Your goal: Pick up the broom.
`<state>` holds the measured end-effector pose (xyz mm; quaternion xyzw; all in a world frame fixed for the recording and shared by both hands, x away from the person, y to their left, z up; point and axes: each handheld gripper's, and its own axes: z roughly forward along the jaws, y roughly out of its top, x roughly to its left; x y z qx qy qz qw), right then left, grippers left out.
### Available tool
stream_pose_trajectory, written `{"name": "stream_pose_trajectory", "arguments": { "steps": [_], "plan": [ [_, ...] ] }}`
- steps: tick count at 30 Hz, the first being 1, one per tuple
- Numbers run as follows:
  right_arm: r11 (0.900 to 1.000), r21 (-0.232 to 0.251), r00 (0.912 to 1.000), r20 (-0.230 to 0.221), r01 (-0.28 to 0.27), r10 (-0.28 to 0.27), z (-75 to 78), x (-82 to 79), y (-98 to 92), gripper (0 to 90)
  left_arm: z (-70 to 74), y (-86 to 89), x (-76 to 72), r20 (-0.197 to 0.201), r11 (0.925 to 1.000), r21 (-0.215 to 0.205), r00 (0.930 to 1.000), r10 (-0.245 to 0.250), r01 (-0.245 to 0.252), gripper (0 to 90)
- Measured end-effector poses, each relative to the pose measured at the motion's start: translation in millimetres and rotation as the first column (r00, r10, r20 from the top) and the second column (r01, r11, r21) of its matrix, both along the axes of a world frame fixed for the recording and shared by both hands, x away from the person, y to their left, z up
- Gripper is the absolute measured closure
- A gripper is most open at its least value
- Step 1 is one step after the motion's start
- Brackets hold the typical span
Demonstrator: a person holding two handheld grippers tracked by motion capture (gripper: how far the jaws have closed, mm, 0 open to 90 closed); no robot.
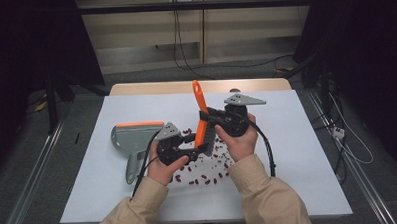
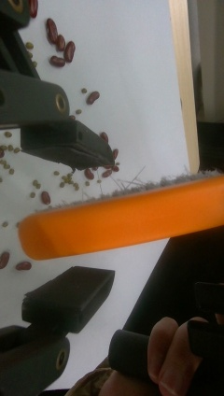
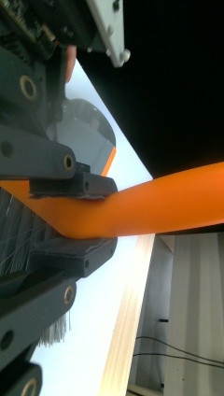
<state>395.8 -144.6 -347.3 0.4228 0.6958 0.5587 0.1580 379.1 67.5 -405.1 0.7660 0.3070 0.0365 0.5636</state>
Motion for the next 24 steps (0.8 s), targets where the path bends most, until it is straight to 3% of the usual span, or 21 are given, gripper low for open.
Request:
{"name": "stream_pose_trajectory", "arguments": {
  "steps": [2,8,14,20,24],
  "plan": [
    [1.0,0.002,1.0,0.003,-0.007,0.007,0.6,-0.7,3.1,71.2,-0.5,-0.6,0.0,0.001,1.0,0.006,1.0,-0.001,0.001,43.6],
    [1.0,-0.004,0.9998,0.019,-0.011,0.011,3.5,-3.3,7.2,71.1,-2.3,0.9,-1.7,-0.004,0.9999,0.001,0.9999,0.013,-0.013,66.7],
    [1.0,0.004,0.9996,0.018,-0.02,0.019,4.0,-3.9,7.4,70.9,-2.4,4.5,-2.1,0.002,0.9971,0.028,0.9975,0.07,-0.07,70.0],
    [1.0,-0.01,0.999,0.042,-0.014,0.014,5.6,-5.3,12.4,69.4,-1.3,5.5,-5.3,0.017,0.9932,0.023,0.9934,0.114,-0.114,70.7],
    [0.998,-0.05,0.9979,0.058,0.031,-0.028,5.0,-8.2,16.8,48.0,-2.7,10.8,-2.9,0.013,0.9866,0.029,0.987,0.16,-0.16,70.7]
  ]
}}
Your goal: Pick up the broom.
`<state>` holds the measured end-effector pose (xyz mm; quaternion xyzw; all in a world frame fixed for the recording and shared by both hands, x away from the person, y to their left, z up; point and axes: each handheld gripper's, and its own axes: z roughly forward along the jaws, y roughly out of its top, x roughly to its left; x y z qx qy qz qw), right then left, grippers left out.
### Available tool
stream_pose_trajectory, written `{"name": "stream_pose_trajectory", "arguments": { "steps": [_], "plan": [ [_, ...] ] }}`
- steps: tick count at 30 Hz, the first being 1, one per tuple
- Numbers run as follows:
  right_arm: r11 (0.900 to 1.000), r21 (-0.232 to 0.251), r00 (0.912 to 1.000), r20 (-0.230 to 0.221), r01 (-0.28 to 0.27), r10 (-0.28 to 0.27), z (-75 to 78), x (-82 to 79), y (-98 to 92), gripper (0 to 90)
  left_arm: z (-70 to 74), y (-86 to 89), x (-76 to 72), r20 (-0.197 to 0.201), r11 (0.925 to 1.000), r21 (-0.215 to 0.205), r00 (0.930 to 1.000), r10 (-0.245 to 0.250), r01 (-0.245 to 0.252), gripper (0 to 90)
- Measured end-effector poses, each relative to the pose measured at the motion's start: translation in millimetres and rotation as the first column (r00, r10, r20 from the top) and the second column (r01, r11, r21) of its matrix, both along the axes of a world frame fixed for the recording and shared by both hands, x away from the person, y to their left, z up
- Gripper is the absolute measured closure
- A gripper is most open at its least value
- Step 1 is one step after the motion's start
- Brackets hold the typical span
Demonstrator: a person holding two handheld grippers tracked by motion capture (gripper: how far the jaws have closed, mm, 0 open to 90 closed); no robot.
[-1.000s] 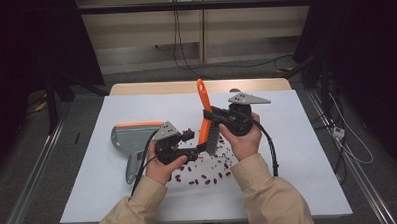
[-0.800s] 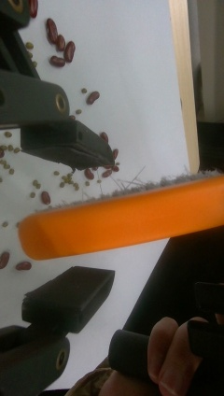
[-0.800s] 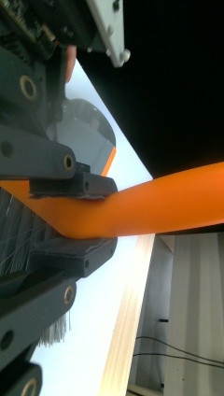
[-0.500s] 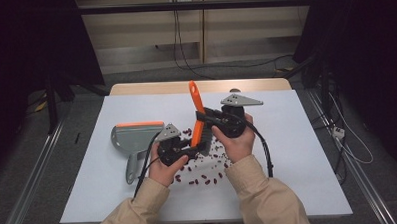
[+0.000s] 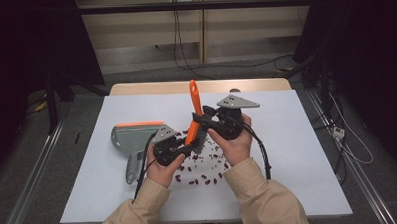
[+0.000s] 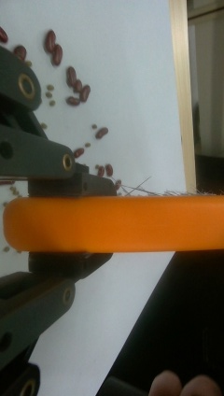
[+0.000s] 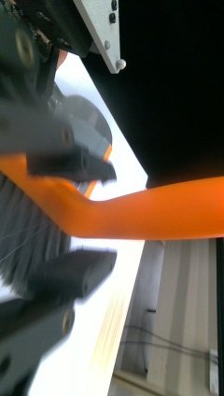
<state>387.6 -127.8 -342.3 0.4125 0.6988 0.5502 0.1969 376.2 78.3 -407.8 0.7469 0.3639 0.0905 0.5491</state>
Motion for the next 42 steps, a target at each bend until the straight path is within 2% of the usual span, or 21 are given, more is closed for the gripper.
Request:
{"name": "stream_pose_trajectory", "arguments": {
  "steps": [1,4,7,12,13,14,16,19,20,21,24,25,28,30,33,34,35,36,37,38,42],
  "plan": [
    [1.0,0.0,1.0,0.0,0.0,0.0,0.0,0.0,0.0,48.0,0.0,0.0,0.0,0.0,1.0,0.0,1.0,0.0,0.0,70.7],
    [0.999,-0.012,0.9987,-0.021,0.046,-0.047,-3.7,-3.7,4.8,34.1,-0.4,3.9,2.1,0.003,0.9994,-0.007,0.9994,0.034,-0.034,70.7],
    [0.998,0.0,0.9973,-0.046,0.058,-0.058,-8.6,-4.6,9.8,30.5,0.6,5.7,2.8,0.01,0.9982,-0.005,0.9982,0.06,-0.06,70.7],
    [0.996,0.015,0.9902,-0.111,0.086,-0.084,-17.0,-2.7,20.9,28.6,1.5,3.0,-0.1,0.038,0.9975,0.006,0.9968,0.071,-0.071,70.7],
    [0.995,0.044,0.9868,-0.14,0.088,-0.081,-20.4,-0.9,25.8,29.0,1.7,0.8,-1.5,0.044,0.9978,0.002,0.9969,0.066,-0.066,70.4],
    [0.994,0.048,0.9844,-0.149,0.103,-0.094,-21.3,-0.4,28.2,28.5,2.3,-1.9,-4.5,0.079,0.9976,0.022,0.9949,0.064,-0.065,69.9],
    [0.991,0.061,0.9787,-0.177,0.116,-0.103,-21.4,0.9,31.6,29.0,2.9,-2.9,-5.4,0.09,0.9972,0.031,0.9938,0.065,-0.068,68.8],
    [0.988,0.079,0.9739,-0.195,0.135,-0.117,-22.2,2.2,32.9,31.3,3.4,-5.6,-7.8,0.111,0.9965,0.039,0.9914,0.07,-0.075,67.9],
    [0.981,0.119,0.9671,-0.223,0.151,-0.122,-21.6,3.2,33.2,38.0,3.3,-7.5,-9.1,0.116,0.9963,0.04,0.9906,0.072,-0.077,65.8],
    [0.979,0.125,0.965,-0.227,0.164,-0.132,-20.3,3.2,32.5,46.9,3.5,-8.9,-10.3,0.131,0.9958,0.056,0.9894,0.064,-0.072,64.1],
    [0.977,0.137,0.9629,-0.238,0.164,-0.128,-17.7,3.6,33.3,50.6,5.6,-13.0,-13.9,0.155,0.9933,0.083,0.9857,0.066,-0.08,62.2],
    [0.979,0.128,0.9648,-0.23,0.16,-0.128,-16.0,3.2,34.2,50.6,6.5,-13.5,-14.8,0.181,0.9904,0.106,0.9811,0.069,-0.089,62.3],
    [0.982,0.104,0.9647,-0.229,0.158,-0.131,-13.6,3.3,35.6,49.1,7.3,-13.3,-15.3,0.182,0.9919,0.094,0.981,0.068,-0.086,62.4],
    [0.984,0.075,0.9619,-0.233,0.164,-0.143,-15.2,4.0,38.9,42.7,10.5,-14.9,-18.0,0.198,0.9923,0.099,0.9787,0.053,-0.074,63.4],
    [0.983,0.06,0.9604,-0.232,0.172,-0.154,-16.2,3.2,39.5,58.2,13.3,-21.1,-23.0,0.21,0.9943,0.088,0.9769,0.039,-0.059,63.0],
    [0.983,0.07,0.9596,-0.238,0.172,-0.151,-16.2,3.0,37.6,61.1,13.3,-21.1,-23.0,0.21,0.9943,0.088,0.9769,0.039,-0.059,60.9],
    [0.98,0.116,0.957,-0.26,0.164,-0.129,-16.8,4.0,34.3,66.2,13.4,-21.0,-22.2,0.199,0.9947,0.089,0.9793,0.033,-0.052,55.2],
    [0.98,0.116,0.957,-0.26,0.164,-0.129,-16.8,4.0,34.3,66.2,12.6,-21.8,-21.3,0.187,0.9957,0.08,0.9819,0.032,-0.047,49.7],
    [0.976,0.15,0.9567,-0.269,0.156,-0.112,-17.0,5.7,30.7,72.2,11.7,-22.3,-21.0,0.205,0.9942,0.091,0.9781,0.037,-0.057,49.7],
    [0.974,0.17,0.9618,-0.255,0.147,-0.1,-15.9,7.2,24.9,77.9,11.3,-22.5,-20.5,0.225,0.9942,0.09,0.9737,0.038,-0.059,42.3],
    [0.972,0.193,0.9624,-0.259,0.134,-0.081,-16.2,11.6,14.4,78.1,13.3,-17.9,-19.2,0.202,0.9985,0.054,0.9793,0.002,-0.013,42.0]
  ]
}}
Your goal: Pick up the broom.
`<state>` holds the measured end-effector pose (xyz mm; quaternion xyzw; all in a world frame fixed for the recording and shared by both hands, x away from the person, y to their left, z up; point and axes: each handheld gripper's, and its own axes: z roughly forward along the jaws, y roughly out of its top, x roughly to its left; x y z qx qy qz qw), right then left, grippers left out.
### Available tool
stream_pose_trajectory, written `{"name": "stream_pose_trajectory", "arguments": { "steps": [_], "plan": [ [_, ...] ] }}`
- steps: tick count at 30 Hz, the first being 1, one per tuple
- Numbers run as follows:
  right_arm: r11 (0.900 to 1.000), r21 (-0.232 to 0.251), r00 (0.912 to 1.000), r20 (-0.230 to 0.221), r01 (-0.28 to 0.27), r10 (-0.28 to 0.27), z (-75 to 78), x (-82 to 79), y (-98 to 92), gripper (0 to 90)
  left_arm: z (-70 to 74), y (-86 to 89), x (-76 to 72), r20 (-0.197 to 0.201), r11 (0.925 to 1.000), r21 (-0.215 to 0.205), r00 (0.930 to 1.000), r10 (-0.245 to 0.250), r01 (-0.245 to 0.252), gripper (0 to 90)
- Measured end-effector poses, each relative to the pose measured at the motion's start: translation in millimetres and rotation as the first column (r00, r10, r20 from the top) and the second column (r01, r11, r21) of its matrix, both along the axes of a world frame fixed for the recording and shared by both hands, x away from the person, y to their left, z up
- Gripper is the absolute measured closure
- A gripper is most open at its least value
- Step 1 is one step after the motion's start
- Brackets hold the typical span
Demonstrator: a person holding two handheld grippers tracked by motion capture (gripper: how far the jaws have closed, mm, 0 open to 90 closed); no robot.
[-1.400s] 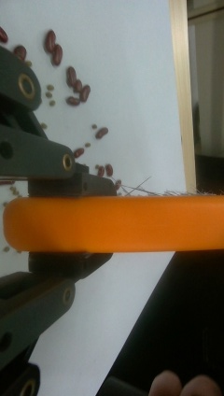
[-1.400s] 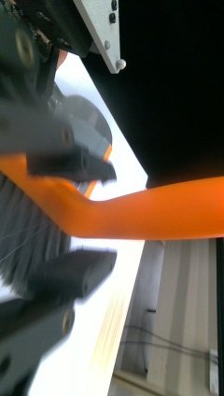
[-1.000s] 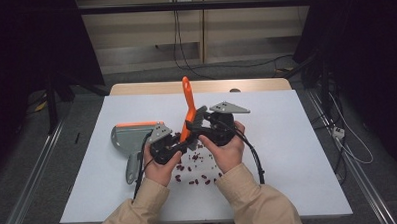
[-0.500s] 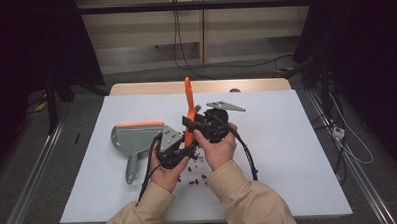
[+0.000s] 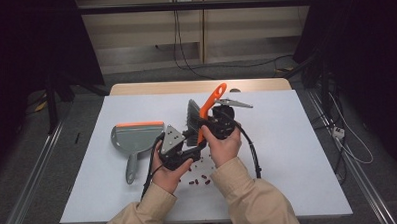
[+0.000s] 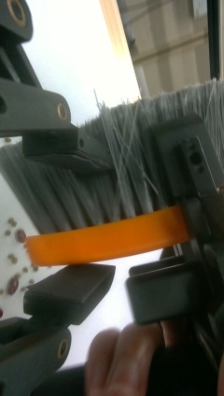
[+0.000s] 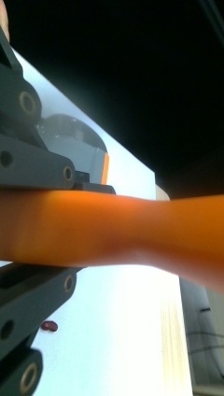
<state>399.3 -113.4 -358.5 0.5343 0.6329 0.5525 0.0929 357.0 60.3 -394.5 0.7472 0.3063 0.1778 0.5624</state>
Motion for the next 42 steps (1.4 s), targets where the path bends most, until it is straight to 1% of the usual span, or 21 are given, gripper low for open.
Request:
{"name": "stream_pose_trajectory", "arguments": {
  "steps": [1,2,3,4,6,10,11,12,14,17,19,21,23,25,29,30,31,33,35,39,42],
  "plan": [
    [1.0,-0.002,1.0,0.0,0.002,-0.002,0.0,0.8,-3.1,78.1,-0.4,0.2,0.3,-0.006,1.0,-0.004,1.0,-0.005,0.005,40.0],
    [1.0,-0.025,0.9999,0.01,0.0,0.0,0.7,1.2,-6.3,78.0,-0.9,1.2,1.4,-0.017,0.9997,0.003,0.9996,-0.022,0.022,36.5],
    [0.999,-0.039,0.9997,0.022,-0.003,0.004,1.4,1.6,-10.0,78.0,-1.4,1.9,1.7,-0.026,0.9997,0.007,0.9994,-0.022,0.023,36.5],
    [0.998,-0.06,0.9997,0.024,0.001,0.0,2.1,2.1,-14.2,78.0,-2.1,3.6,2.4,-0.024,0.9996,0.026,0.9997,-0.006,0.006,36.6],
    [0.997,-0.071,0.9997,0.024,-0.003,0.005,3.1,3.4,-24.8,78.0,-2.7,6.9,5.3,-0.041,0.9998,0.017,0.9991,-0.011,0.011,33.0],
    [0.994,-0.106,0.9995,0.029,0.013,-0.01,5.0,3.9,-46.9,78.0,-1.7,13.9,7.9,-0.04,0.9997,0.022,0.9992,-0.01,0.01,27.9],
    [0.991,-0.131,0.9994,0.029,0.021,-0.017,5.4,3.5,-52.9,78.0,-1.6,14.8,8.1,-0.037,0.9997,0.022,0.9993,-0.01,0.011,26.7],
    [0.99,-0.139,0.9995,0.03,0.018,-0.013,5.2,3.6,-56.7,78.0,-1.5,17.0,8.9,-0.032,0.9992,0.036,0.9994,-0.015,0.016,25.8],
    [0.987,-0.16,0.9995,0.026,0.023,-0.019,4.3,2.8,-66.1,78.0,-1.7,19.1,9.6,-0.039,0.9993,0.033,0.9991,-0.015,0.016,24.5],
    [0.976,-0.216,0.9998,0.017,0.015,-0.011,3.2,1.3,-78.1,78.0,-1.4,22.3,10.7,-0.049,0.9989,0.035,0.9984,-0.029,0.03,22.0],
    [0.968,-0.25,1.0,0.002,0.007,-0.007,2.5,0.4,-83.8,78.0,-1.0,24.9,11.3,-0.053,0.9988,0.035,0.998,-0.034,0.036,20.1],
    [0.955,-0.298,0.9999,-0.013,-0.007,0.004,2.3,-0.7,-88.1,78.0,0.2,28.8,11.2,-0.056,0.9986,0.038,0.9978,-0.035,0.037,19.2],
    [0.944,-0.331,0.9996,-0.026,-0.02,0.012,1.1,-2.1,-92.7,78.0,1.3,34.1,11.5,-0.058,0.9988,0.036,0.9978,-0.032,0.034,18.2],
    [0.937,-0.349,0.9986,-0.05,-0.034,0.018,-1.0,-3.0,-97.4,78.0,1.9,38.8,11.9,-0.056,0.9992,0.03,0.9982,-0.024,0.026,17.9],
    [0.929,-0.366,0.9951,-0.097,-0.054,0.02,-7.0,-4.5,-105.6,78.0,1.8,50.6,14.0,-0.057,0.9994,0.026,0.9981,-0.021,0.023,16.2],
    [0.927,-0.37,0.993,-0.117,-0.059,0.017,-9.0,-5.2,-107.9,77.9,1.7,52.7,14.3,-0.059,0.9995,0.025,0.9981,-0.016,0.017,15.8],
    [0.923,-0.379,0.9925,-0.121,-0.065,0.02,-10.3,-5.4,-109.2,78.0,1.7,56.1,15.3,-0.06,0.9997,0.022,0.9981,-0.013,0.014,14.9],
    [0.911,-0.404,0.9901,-0.139,-0.077,0.022,-12.7,-7.0,-111.9,77.9,2.0,60.3,16.1,-0.062,0.9999,0.015,0.9981,-0.004,0.005,13.8],
    [0.905,-0.416,0.9862,-0.163,-0.092,0.026,-14.3,-6.8,-114.5,78.0,2.4,65.5,16.5,-0.06,1.0,0.007,0.9982,0.005,-0.004,13.2],
    [0.901,-0.42,0.9758,-0.218,-0.11,0.018,-17.9,-3.3,-121.8,77.8,2.5,74.8,16.7,-0.055,0.9998,0.006,0.9983,0.021,-0.02,12.7],
    [0.901,-0.42,0.9737,-0.228,-0.103,0.005,-24.7,0.7,-124.8,77.7,1.5,81.7,17.2,-0.056,0.9994,0.013,0.9979,0.033,-0.032,12.6]
  ]
}}
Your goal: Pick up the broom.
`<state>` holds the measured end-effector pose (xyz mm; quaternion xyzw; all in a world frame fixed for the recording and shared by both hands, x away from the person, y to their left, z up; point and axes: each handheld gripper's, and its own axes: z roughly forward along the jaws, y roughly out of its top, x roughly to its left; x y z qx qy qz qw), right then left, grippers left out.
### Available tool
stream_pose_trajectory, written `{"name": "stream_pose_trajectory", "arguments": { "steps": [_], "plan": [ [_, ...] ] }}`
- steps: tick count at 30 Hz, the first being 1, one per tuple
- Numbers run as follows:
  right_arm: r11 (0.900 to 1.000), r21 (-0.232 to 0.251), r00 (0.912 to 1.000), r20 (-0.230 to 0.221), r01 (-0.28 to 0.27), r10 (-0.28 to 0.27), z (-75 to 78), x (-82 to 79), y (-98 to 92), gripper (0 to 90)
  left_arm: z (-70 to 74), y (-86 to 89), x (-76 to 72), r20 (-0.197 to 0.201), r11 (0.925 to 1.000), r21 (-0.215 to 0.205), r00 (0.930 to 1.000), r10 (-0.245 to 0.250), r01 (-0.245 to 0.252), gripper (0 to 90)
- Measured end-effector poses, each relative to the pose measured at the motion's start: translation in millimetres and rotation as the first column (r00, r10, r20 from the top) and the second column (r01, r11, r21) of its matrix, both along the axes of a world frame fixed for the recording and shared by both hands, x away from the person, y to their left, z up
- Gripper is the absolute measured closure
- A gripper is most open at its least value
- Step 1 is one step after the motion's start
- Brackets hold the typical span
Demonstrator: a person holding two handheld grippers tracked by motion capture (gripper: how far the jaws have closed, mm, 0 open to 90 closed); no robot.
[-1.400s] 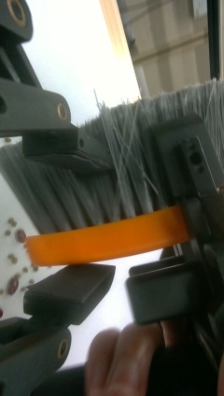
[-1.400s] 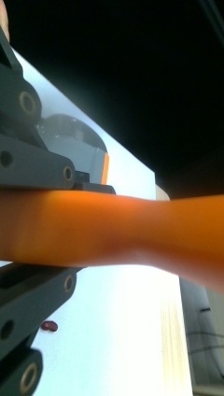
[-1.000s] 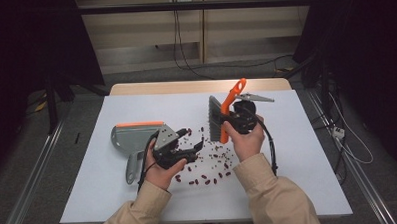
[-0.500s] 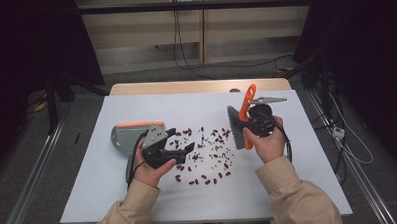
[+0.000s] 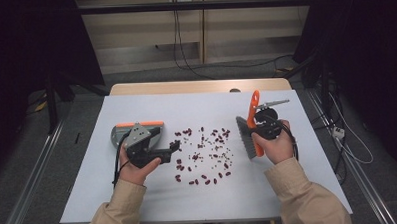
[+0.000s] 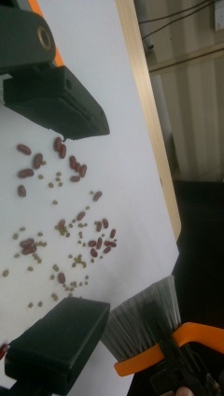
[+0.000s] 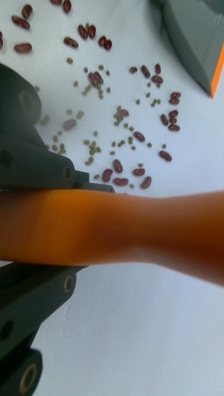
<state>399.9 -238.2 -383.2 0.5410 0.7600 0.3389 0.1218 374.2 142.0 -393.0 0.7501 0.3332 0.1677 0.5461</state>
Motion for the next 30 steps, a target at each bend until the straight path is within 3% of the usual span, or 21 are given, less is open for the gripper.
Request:
{"name": "stream_pose_trajectory", "arguments": {
  "steps": [6,9,13,24,30],
  "plan": [
    [0.999,-0.022,0.9987,0.012,0.05,-0.049,-16.6,9.1,-3.8,77.5,-2.9,13.5,0.9,-0.003,0.9997,0.009,0.9998,0.021,-0.021,12.3],
    [0.998,-0.004,0.9975,0.02,0.068,-0.068,-21.8,14.8,-7.3,77.3,-3.9,17.9,1.1,-0.003,0.9996,0.007,0.9996,0.027,-0.027,12.1],
    [0.995,-0.014,0.9949,0.016,0.1,-0.1,-28.9,20.5,-8.7,76.8,-5.0,23.9,1.2,-0.008,0.9994,0.006,0.9994,0.035,-0.035,12.0],
    [0.994,-0.063,0.9956,0.032,0.09,-0.088,-34.5,24.1,-0.5,74.9,-7.9,37.1,1.8,-0.011,0.9982,0.011,0.9982,0.058,-0.058,11.7],
    [0.991,-0.106,0.9962,0.026,0.086,-0.083,-36.6,24.4,1.7,67.5,-8.3,38.9,1.7,-0.015,0.9977,0.01,0.9977,0.067,-0.067,11.7]
  ]
}}
